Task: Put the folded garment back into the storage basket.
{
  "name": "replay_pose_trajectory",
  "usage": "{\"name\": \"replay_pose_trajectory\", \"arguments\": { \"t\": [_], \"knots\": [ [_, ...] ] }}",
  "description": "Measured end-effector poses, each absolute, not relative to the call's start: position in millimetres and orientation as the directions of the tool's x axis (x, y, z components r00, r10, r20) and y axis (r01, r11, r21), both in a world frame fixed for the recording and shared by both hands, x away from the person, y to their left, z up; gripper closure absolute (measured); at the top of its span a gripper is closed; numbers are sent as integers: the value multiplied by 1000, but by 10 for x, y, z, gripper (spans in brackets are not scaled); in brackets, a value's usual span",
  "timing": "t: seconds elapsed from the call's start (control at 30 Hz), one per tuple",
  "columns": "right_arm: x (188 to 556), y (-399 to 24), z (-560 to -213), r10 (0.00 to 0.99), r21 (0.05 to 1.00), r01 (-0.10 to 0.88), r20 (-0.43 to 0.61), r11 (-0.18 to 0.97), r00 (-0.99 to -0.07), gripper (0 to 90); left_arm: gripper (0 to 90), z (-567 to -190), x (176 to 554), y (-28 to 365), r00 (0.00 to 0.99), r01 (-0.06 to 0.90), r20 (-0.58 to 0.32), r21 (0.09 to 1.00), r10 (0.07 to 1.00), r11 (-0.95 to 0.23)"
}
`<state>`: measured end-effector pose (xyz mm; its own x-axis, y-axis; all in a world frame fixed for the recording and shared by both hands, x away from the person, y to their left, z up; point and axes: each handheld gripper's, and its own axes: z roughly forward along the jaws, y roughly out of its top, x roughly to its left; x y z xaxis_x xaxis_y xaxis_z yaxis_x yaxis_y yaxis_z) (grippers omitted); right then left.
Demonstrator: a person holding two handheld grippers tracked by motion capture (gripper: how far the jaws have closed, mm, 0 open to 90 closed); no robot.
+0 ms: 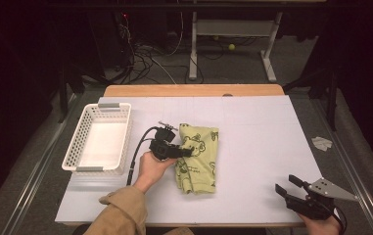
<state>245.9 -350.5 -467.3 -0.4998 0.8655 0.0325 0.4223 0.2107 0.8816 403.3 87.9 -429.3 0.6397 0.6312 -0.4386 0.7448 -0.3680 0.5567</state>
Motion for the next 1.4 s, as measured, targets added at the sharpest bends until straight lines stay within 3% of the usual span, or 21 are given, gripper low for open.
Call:
{"name": "replay_pose_trajectory", "arguments": {
  "t": [1.4],
  "knots": [
    [2477, -3523, -4685, 867, 879, 436, 56, 192, -495, 362, 607, -4058, 4013, 1113, 649, 738, -468, 581, 600, -344]
  ]
}}
